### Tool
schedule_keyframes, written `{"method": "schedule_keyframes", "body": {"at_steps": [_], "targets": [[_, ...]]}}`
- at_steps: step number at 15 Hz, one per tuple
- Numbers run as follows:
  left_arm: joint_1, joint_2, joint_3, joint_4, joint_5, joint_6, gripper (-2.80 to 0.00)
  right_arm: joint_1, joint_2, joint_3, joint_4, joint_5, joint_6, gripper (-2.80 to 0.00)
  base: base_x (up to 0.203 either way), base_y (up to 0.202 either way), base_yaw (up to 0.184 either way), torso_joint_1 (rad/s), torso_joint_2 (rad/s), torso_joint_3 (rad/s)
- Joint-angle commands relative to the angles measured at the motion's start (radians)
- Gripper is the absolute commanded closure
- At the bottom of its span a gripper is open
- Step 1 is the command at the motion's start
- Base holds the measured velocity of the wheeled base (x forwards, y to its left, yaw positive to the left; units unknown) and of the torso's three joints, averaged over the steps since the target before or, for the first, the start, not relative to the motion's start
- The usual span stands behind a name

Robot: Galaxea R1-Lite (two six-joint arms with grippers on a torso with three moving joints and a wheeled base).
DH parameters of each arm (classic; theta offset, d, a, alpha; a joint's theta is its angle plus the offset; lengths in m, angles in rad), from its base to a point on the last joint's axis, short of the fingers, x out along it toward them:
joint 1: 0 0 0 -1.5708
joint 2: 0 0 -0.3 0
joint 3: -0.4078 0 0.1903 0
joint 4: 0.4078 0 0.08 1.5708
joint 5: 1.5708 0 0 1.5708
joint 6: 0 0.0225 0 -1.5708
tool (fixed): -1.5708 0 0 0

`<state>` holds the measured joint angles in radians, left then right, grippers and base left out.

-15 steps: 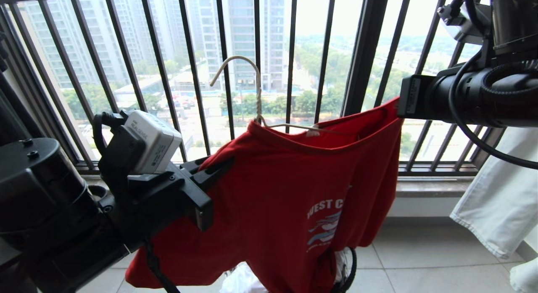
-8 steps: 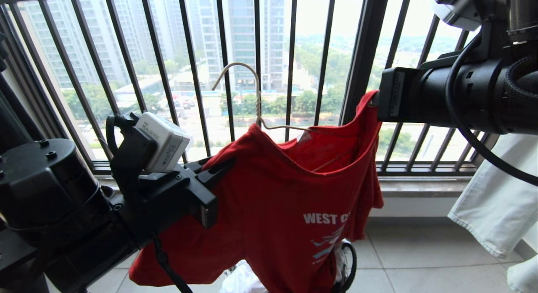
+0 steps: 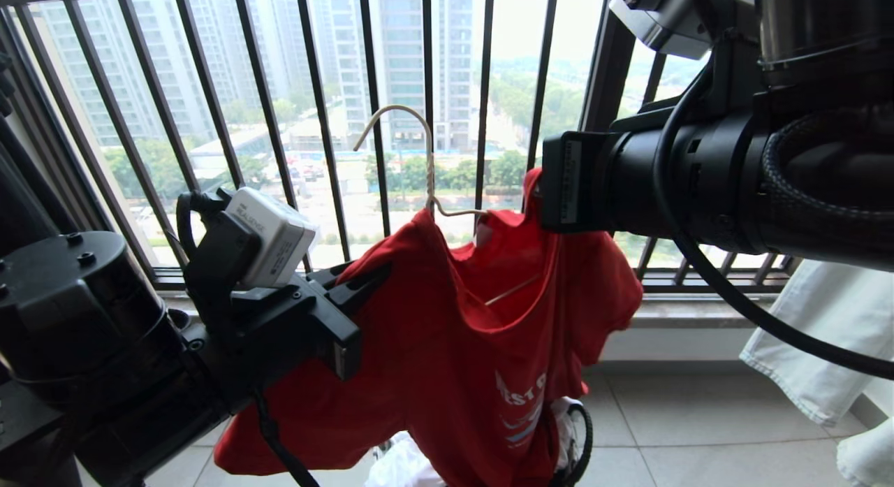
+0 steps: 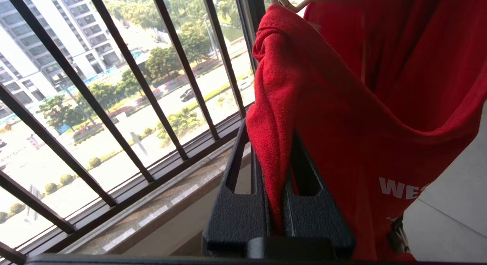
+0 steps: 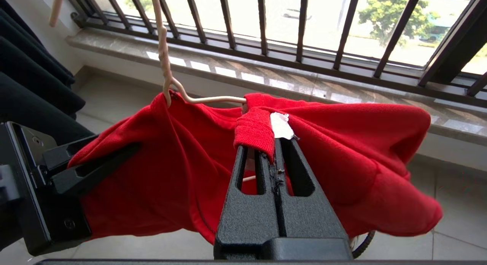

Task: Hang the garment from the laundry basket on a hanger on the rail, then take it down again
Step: Hang the clothes on the clothes rack

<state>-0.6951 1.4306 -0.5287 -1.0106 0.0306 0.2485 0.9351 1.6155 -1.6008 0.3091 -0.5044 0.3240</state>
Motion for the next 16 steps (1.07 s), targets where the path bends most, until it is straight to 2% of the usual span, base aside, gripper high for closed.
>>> {"method": "schedule_keyframes", "body": {"at_steps": [1, 4, 8, 12, 16], "targets": [[-0.006, -0.025, 0.012, -0.005, -0.017, -0.004, 0.00, 0.005, 0.029, -0.028, 0.002, -0.012, -0.003, 0.00, 0.000, 0.000, 0.000, 0.000, 0.00, 0.000], [-0.007, -0.056, 0.032, 0.001, -0.086, -0.009, 0.00, -0.044, 0.014, -0.035, 0.002, -0.013, -0.047, 0.00, 0.000, 0.000, 0.000, 0.000, 0.00, 0.000], [-0.003, -0.065, 0.016, 0.001, -0.080, -0.023, 0.00, -0.145, -0.030, -0.023, 0.010, -0.011, -0.091, 0.00, 0.000, 0.000, 0.000, 0.000, 0.00, 0.000], [0.011, -0.068, 0.010, 0.001, -0.078, -0.021, 0.00, -0.205, -0.061, 0.016, 0.007, -0.011, -0.146, 0.00, 0.000, 0.000, 0.000, 0.000, 0.00, 0.000], [0.012, -0.070, 0.012, 0.001, -0.080, -0.021, 0.00, -0.250, -0.069, 0.016, 0.005, -0.010, -0.167, 0.00, 0.000, 0.000, 0.000, 0.000, 0.00, 0.000]]}}
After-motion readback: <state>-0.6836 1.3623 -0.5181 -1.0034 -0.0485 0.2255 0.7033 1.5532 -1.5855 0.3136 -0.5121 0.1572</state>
